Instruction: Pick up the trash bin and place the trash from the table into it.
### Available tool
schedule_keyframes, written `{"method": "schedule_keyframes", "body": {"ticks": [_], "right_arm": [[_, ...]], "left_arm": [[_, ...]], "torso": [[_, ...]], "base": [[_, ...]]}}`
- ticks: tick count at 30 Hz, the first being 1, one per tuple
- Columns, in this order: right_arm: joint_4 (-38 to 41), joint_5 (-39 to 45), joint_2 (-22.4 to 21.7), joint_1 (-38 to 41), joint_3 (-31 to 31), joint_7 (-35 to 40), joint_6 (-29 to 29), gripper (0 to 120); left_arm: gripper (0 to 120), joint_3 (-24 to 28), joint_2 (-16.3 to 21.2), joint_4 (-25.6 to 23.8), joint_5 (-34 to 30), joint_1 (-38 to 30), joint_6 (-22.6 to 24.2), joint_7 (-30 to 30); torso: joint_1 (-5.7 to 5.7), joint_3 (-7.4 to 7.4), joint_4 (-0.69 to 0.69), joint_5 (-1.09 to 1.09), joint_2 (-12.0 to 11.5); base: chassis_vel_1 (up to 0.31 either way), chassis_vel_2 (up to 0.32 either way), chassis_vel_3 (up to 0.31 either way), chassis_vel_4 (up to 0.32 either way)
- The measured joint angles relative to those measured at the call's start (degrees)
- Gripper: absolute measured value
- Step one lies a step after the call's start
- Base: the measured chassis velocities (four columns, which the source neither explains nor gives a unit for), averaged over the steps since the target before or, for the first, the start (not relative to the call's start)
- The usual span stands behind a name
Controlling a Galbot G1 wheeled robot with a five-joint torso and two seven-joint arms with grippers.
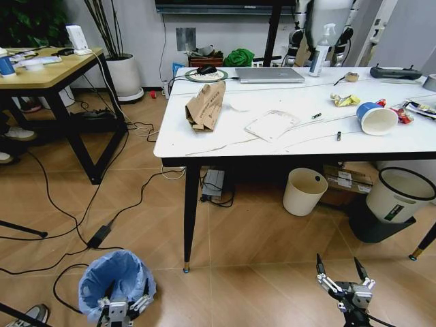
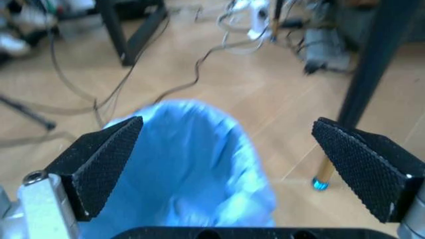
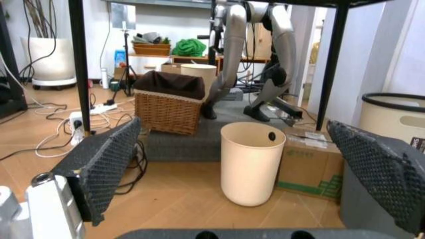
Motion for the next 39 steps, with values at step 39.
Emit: {"method": "schedule_keyframes", "body": {"ticks": [39], "right_arm": [[-1.72, 0.5, 0.0, -0.58, -0.72, -0.36, 2.45, 100]], "left_arm": [[97, -9.17, 8.0, 22.98, -10.01, -16.64, 13.29, 5.5]], "torso": [[0.2, 0.34, -0.01, 0.0, 0.54]], "base": [[0.0, 0.0, 0.0, 0.0]]}}
